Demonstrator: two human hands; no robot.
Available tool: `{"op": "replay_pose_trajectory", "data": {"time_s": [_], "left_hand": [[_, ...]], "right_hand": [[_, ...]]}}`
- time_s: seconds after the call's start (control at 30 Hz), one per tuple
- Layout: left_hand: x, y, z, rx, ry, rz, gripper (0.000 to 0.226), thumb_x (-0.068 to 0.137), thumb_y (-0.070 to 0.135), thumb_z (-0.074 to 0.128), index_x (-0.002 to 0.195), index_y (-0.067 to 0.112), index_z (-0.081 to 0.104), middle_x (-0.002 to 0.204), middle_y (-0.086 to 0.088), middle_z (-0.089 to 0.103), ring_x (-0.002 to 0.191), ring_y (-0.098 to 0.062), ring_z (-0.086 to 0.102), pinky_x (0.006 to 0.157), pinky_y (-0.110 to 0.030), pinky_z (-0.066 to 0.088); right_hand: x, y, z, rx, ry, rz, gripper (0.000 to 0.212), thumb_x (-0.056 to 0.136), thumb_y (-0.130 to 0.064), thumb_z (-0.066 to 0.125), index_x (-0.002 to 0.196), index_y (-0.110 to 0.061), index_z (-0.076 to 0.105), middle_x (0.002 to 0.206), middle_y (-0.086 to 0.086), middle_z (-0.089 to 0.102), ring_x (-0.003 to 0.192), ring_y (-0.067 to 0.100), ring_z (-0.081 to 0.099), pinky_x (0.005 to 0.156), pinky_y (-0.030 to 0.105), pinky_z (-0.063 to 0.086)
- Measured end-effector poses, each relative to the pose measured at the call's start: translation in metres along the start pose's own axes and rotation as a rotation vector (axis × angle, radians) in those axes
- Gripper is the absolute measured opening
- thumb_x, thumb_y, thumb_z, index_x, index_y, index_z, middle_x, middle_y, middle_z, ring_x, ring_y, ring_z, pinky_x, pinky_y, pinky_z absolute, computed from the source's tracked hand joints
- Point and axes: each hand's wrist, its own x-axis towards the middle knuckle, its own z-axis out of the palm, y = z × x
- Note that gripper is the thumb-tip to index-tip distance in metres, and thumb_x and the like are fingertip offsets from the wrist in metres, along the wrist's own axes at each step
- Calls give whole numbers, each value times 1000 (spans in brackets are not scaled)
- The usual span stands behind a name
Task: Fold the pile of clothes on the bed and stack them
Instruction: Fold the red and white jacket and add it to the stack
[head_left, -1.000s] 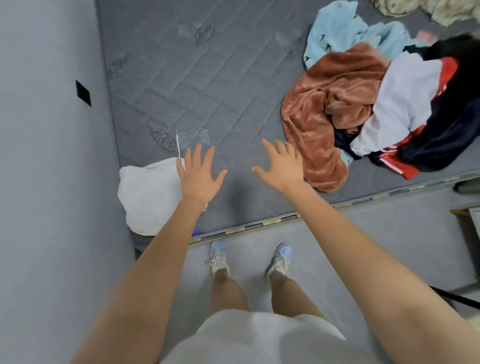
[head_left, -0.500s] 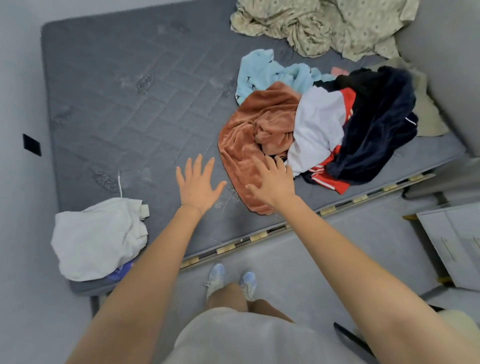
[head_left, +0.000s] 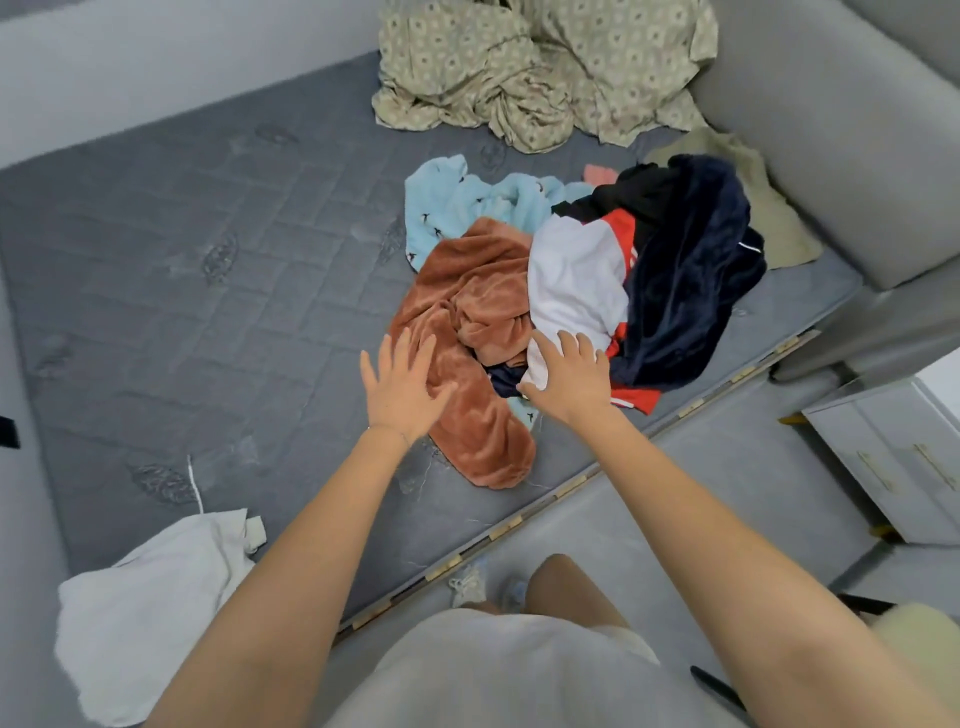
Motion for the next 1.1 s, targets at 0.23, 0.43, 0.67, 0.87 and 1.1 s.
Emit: {"op": "replay_pose_trajectory", "data": {"time_s": [0.23,0.43,0.67,0.87,1.1], "left_hand": [[68,41,-8,37,12,58,72,94,60,43,155,30,19,163,-5,9,150,-29,0,118,-56,-5],[127,91,6,43,15,20,72,95,58,43,156,27,18,164,-8,8,151,-29,0,118,-55,-7],[177,152,38,-39,27,-114,78,88,67,33,153,24,26,162,-11,16,149,-32,9,117,-55,0],[209,186,76,-125,-26,-247,74,92,63,44,153,25,26,162,-8,13,150,-29,5,118,-56,-3],[248,195,116,-238,-85,-321,79,91,67,38,154,23,22,163,-6,12,150,-27,4,119,-55,-2]], "right_hand": [[52,50,-18,16,10,59,80,92,-59,51,156,-27,14,160,10,19,147,33,14,115,48,20],[116,105,-30,-7,-35,27,81,92,-59,50,156,-28,11,160,10,17,148,33,12,116,49,19],[179,160,-27,-23,-162,-87,82,92,-58,52,156,-29,10,162,10,12,149,33,8,118,49,16],[233,195,-11,-77,-227,-202,84,92,-59,52,156,-29,6,164,9,5,150,33,6,118,49,17],[283,213,20,-59,-254,-194,91,89,-63,53,156,-33,-1,164,6,-9,150,34,-7,119,54,3]]}}
